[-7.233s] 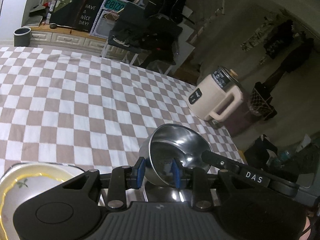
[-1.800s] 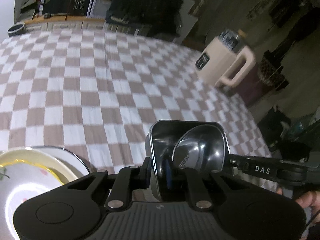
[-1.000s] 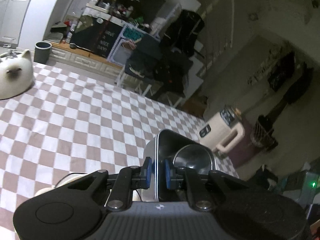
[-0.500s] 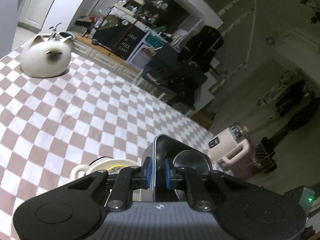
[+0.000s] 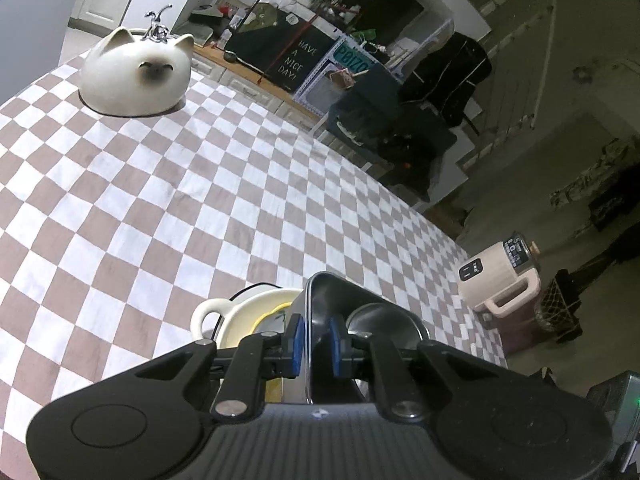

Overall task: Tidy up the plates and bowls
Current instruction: 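Lift the nested steel stack with both grippers and carry it over the plate stack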

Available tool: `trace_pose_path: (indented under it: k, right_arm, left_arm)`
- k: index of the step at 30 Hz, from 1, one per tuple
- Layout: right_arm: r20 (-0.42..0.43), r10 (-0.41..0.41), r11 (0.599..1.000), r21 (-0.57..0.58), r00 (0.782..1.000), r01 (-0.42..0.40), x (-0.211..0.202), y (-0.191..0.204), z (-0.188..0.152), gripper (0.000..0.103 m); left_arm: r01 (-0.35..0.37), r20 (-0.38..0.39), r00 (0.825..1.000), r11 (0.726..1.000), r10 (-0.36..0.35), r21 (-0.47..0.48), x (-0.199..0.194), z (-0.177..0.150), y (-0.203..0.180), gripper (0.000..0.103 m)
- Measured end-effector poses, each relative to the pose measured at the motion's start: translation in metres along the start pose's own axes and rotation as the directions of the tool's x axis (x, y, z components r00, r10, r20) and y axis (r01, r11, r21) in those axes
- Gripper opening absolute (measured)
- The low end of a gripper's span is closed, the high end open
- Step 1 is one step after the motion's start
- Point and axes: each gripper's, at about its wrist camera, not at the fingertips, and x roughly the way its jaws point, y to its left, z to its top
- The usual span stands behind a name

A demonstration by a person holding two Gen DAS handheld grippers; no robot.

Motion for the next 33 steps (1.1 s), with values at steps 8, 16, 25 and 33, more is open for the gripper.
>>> trace_pose_path:
  k: [8, 16, 25, 33]
  right_arm:
    - [-0.011, -0.033, 0.999, -0.008, 0.999, 0.033, 0.002, 0.002, -0.007, 0.013]
    - [-0.039, -0.059, 0.998, -0.006, 0.998, 0.059, 0.008, 0.002, -0.01, 0.013]
    - [-0.057, -0.09, 0.996, -0.008, 0.994, 0.089, 0.013, 0.004, -0.012, 0.013]
    - [-0.052, -0.099, 0.995, -0.021, 0.994, 0.098, 0.016, 0.007, -0.012, 0.013]
  left_arm:
    - [-0.014, -0.024, 1.0, 1.0, 0.014, 0.007, 0.006, -0.002, 0.0, 0.014]
    - [-0.047, -0.044, 0.998, 0.999, 0.047, 0.01, 0.013, -0.003, 0.001, 0.014]
    - [-0.096, -0.071, 0.993, 0.995, 0.098, 0.04, 0.023, -0.006, 0.001, 0.014]
    - [-0.104, -0.068, 0.992, 0.993, 0.107, 0.046, 0.025, -0.005, 0.001, 0.014]
